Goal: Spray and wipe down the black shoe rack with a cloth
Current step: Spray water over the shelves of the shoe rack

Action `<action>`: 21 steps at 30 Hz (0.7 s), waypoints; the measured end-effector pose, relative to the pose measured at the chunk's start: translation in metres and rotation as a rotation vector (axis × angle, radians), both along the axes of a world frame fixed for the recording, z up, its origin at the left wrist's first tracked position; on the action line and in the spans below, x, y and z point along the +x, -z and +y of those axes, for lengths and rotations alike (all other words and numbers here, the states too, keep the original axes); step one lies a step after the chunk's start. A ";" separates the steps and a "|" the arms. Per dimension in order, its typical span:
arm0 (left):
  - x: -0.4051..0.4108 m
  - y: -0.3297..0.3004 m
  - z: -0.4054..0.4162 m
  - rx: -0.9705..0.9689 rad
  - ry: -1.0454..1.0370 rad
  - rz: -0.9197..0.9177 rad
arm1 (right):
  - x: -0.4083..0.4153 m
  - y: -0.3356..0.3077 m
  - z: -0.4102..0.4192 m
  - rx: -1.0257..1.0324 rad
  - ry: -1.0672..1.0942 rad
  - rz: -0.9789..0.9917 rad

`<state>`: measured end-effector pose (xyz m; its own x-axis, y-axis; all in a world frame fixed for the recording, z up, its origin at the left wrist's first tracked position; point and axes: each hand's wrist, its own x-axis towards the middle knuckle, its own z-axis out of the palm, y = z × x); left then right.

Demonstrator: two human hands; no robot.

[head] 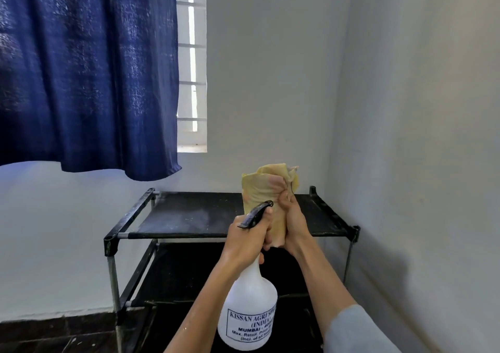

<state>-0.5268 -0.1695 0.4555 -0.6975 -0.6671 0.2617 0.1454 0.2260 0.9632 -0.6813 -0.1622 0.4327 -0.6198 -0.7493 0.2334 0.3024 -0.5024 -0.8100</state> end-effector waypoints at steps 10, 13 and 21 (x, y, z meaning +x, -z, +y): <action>0.015 0.032 0.010 0.063 0.002 0.012 | -0.012 0.003 0.019 -0.029 0.105 0.012; 0.017 0.036 0.012 0.082 0.066 -0.004 | -0.013 0.004 0.023 -0.034 0.099 -0.015; 0.019 0.045 0.011 0.015 0.008 -0.008 | -0.021 0.002 0.026 0.004 0.130 0.005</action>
